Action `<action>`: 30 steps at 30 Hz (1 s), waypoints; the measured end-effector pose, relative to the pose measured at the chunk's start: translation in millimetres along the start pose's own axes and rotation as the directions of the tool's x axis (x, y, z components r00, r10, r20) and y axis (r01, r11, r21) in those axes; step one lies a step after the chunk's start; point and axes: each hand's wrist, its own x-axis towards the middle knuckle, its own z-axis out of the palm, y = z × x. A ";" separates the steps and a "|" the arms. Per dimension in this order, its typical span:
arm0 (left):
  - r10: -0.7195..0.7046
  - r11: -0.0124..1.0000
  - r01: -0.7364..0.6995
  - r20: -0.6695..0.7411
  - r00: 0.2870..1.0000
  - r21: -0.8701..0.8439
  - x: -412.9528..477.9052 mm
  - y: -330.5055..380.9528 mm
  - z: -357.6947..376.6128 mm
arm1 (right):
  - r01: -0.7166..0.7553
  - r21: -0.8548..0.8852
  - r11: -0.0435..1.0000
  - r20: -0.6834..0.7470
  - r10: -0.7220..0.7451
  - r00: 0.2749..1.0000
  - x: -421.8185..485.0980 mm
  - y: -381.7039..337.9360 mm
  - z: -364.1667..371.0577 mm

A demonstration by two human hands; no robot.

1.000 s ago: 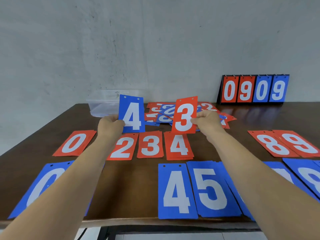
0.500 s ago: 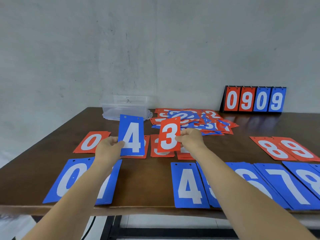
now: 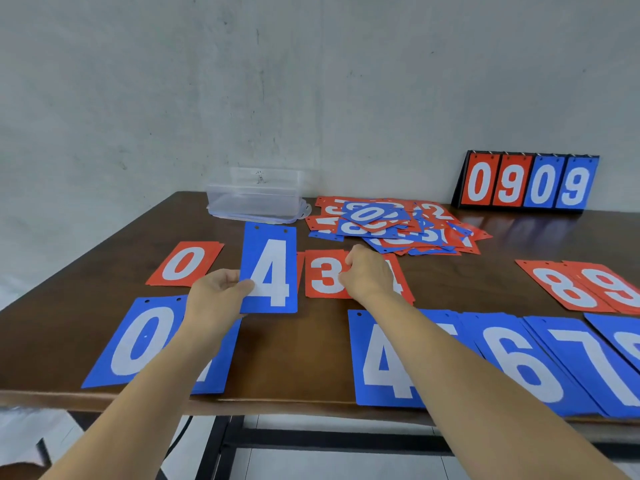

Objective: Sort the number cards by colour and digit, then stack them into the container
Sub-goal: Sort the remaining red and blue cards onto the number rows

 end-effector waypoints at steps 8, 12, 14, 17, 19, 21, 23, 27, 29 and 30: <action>-0.018 1.000 0.017 0.107 0.994 0.014 -40.8 7.4 29.9 | -0.021 0.085 0.996 -0.150 0.033 0.988 -13.6 40.1 -48.9; -0.032 0.999 0.030 0.206 0.978 0.009 -65.1 10.7 56.5 | -0.043 0.016 0.999 -0.185 0.045 0.982 -38.1 74.4 -73.2; -0.028 0.999 0.022 0.225 0.974 0.030 -75.8 11.9 66.9 | -0.054 -0.029 0.998 -0.188 0.047 0.981 -52.2 87.6 -82.5; 0.006 0.998 -0.021 0.234 0.972 0.062 -88.1 10.7 78.5 | -0.060 -0.052 0.997 -0.196 0.049 0.979 -70.1 104.6 -91.7; 0.038 0.992 -0.064 0.228 0.973 0.109 -95.2 10.0 83.7 | -0.055 -0.047 0.997 -0.198 0.045 0.979 -78.0 113.5 -95.6; 0.066 0.980 -0.105 0.224 0.972 0.169 -102.0 8.4 88.5 | -0.045 -0.042 0.998 -0.190 0.036 0.981 -83.4 119.1 -99.1; 0.113 0.947 -0.170 0.211 0.971 0.274 -108.7 6.4 92.5 | -0.033 -0.044 0.998 -0.178 0.025 0.984 -87.4 122.1 -101.7; 0.165 0.815 -0.236 0.179 0.970 0.530 -119.3 -0.5 97.0 | 0.003 -0.056 0.998 -0.161 -0.012 0.987 -94.3 128.5 -101.7; 0.208 0.688 -0.264 0.165 0.964 0.676 -124.1 -2.4 97.4 | 0.024 -0.066 0.998 -0.151 -0.034 0.988 -98.1 132.6 -100.0; 0.233 0.638 -0.275 0.160 0.959 0.719 -126.4 -3.2 97.3 | 0.036 -0.065 0.997 -0.145 -0.045 0.988 -99.9 134.5 -99.3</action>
